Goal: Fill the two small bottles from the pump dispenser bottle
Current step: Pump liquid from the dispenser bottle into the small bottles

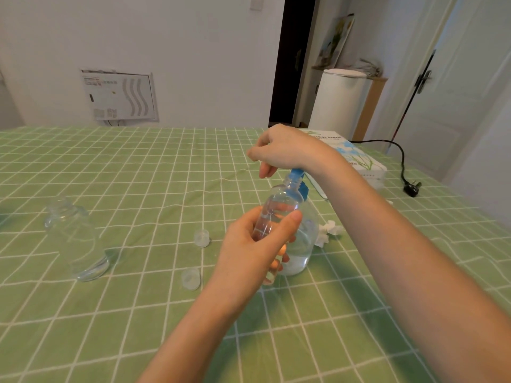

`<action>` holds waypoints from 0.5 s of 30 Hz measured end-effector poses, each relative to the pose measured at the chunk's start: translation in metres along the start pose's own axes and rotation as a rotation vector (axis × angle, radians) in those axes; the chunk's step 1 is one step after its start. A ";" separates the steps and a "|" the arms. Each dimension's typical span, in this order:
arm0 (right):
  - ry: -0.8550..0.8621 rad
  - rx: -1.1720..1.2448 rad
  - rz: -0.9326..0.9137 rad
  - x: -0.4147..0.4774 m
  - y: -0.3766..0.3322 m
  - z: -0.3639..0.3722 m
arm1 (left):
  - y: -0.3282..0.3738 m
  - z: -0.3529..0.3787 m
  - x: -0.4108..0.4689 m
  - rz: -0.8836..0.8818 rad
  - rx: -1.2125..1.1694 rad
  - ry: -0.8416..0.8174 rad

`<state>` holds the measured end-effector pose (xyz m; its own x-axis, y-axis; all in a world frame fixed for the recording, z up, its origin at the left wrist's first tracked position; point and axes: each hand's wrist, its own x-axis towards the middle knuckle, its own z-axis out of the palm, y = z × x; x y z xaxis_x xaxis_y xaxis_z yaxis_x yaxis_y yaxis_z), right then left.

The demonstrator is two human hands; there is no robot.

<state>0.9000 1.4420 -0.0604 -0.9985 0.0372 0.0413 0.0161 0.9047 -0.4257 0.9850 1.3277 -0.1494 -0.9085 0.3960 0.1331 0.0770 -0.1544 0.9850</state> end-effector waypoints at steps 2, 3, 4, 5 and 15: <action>-0.003 0.004 0.010 0.000 0.001 0.002 | -0.001 0.000 0.000 -0.005 0.005 0.002; -0.010 0.011 0.019 0.000 0.002 0.003 | -0.001 0.000 0.001 -0.007 0.009 0.002; -0.017 0.018 0.028 -0.001 0.003 0.005 | -0.001 0.000 0.000 -0.010 0.013 0.001; -0.022 0.020 0.034 -0.001 0.004 0.006 | -0.002 0.001 0.000 -0.011 0.013 0.001; 0.007 0.054 0.036 -0.001 0.005 0.007 | -0.003 0.001 0.001 -0.025 0.011 0.002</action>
<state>0.9012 1.4435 -0.0694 -0.9969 0.0723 0.0312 0.0488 0.8785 -0.4753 0.9844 1.3290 -0.1525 -0.9110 0.3981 0.1081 0.0586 -0.1345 0.9892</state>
